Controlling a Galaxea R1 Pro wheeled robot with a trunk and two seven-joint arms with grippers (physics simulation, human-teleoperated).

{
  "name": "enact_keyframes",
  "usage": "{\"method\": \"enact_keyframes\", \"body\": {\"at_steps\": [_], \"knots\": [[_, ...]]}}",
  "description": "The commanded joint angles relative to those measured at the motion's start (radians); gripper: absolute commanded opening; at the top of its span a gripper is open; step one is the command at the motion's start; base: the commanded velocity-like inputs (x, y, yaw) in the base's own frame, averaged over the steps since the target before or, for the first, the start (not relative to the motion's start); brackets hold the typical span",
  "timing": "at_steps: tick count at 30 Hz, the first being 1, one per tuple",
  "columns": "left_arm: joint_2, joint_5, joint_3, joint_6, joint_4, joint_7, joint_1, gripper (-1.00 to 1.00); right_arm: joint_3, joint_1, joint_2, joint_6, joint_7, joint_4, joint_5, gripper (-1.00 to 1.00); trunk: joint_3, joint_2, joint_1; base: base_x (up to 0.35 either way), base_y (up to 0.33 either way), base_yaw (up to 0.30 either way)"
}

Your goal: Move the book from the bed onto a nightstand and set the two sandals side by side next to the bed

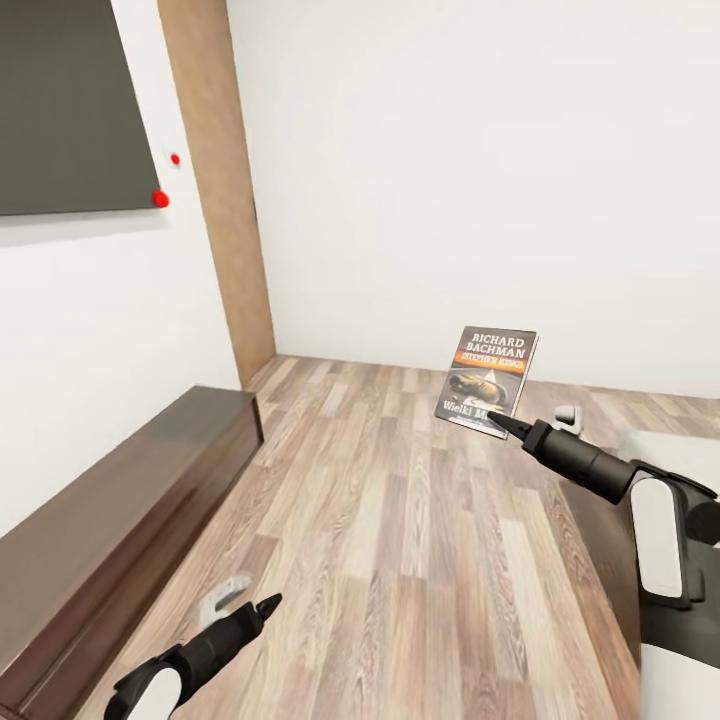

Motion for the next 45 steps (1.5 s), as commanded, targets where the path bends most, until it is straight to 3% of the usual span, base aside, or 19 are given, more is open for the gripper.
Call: {"method": "enact_keyframes", "body": {"at_steps": [1,12,45], "knots": [[0.002,0.012,-0.002,0.001,-0.001,0.009,0.000,1.00,-0.001,-0.001,0.000,0.006,0.008,0.000,-0.002,-1.00,-0.001,0.000,0.000,0.329,-0.013,-0.260],[0.001,0.017,-0.001,0.003,0.030,0.013,-0.002,1.00,-0.001,-0.001,0.000,0.006,0.007,0.001,-0.003,-1.00,-0.001,0.000,0.000,0.318,0.068,-0.260],[-0.002,0.017,-0.001,0.005,0.047,0.014,-0.002,1.00,0.003,-0.009,0.000,0.006,0.007,0.058,-0.010,-1.00,-0.001,0.000,0.000,0.267,0.205,-0.260]]}}
